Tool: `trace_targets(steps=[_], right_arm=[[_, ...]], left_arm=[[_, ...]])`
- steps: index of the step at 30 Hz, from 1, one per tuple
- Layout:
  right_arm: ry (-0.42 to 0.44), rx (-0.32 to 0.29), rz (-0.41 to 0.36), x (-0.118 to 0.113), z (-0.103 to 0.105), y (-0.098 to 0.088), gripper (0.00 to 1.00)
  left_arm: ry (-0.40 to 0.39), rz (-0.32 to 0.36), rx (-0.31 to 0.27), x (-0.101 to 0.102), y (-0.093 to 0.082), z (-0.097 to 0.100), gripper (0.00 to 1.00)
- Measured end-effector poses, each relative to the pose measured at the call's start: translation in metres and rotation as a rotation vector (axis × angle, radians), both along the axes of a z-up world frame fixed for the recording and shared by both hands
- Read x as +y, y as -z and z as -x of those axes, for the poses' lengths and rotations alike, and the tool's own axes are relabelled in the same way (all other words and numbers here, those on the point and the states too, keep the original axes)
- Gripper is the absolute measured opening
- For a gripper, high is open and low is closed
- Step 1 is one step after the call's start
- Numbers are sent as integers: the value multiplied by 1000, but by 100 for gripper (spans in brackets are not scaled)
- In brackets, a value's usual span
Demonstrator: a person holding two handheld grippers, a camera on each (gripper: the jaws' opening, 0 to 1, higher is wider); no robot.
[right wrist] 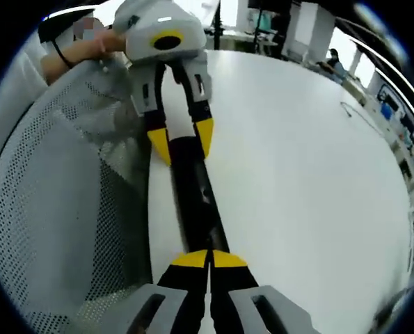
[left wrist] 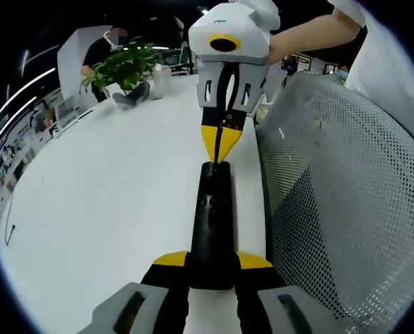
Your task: Press the specified remote control buttons in sequence, fully releasing each button before pressing the next.
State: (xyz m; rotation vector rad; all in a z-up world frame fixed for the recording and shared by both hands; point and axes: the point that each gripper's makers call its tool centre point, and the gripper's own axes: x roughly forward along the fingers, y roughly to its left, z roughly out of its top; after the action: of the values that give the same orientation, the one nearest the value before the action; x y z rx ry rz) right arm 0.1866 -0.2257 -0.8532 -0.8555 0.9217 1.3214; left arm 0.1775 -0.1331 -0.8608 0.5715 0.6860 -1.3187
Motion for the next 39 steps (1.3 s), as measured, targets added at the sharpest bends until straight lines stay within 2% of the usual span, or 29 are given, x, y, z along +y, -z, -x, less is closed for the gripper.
trace_targets(steps=[5, 8, 9, 13, 15, 18, 20, 23, 27, 30, 33, 37, 39], right_arm=[[15, 98, 196, 0, -2, 3, 0], [-90, 53, 269, 1, -3, 6, 0], [-126, 39, 272, 1, -2, 6, 0], [-117, 17, 237, -1, -1, 5, 0], [-66, 15, 198, 0, -2, 5, 0], [-88, -12, 181, -1, -1, 5, 0], [-67, -12, 161, 0, -2, 4, 0], [35, 8, 88, 1, -3, 3, 0], [40, -35, -42, 1, -3, 1, 0], [79, -53, -124, 1, -3, 0, 0], [128, -47, -151, 1, -2, -1, 0], [96, -65, -152, 4, 0, -8, 0], [110, -46, -156, 8, -3, -10, 0]], left_arm=[[-22, 11, 13, 0, 0, -1, 24], [-26, 4, 13, 0, 0, -1, 24], [-25, 2, 12, 0, 0, -1, 24], [-26, 8, 15, 0, 1, -1, 24], [-26, 8, 13, 0, 1, -1, 24], [-33, 5, 14, 0, 1, -1, 24], [-32, 7, 15, 0, 1, -1, 24], [-21, -12, 6, -1, 1, -1, 24], [-20, -6, 12, 0, 1, -1, 24], [-15, -6, 10, 0, 1, -1, 24], [-13, -1, 8, 0, 1, 0, 24], [-12, 2, 8, 0, 0, 0, 24], [-11, 1, 8, 0, 0, 0, 24]])
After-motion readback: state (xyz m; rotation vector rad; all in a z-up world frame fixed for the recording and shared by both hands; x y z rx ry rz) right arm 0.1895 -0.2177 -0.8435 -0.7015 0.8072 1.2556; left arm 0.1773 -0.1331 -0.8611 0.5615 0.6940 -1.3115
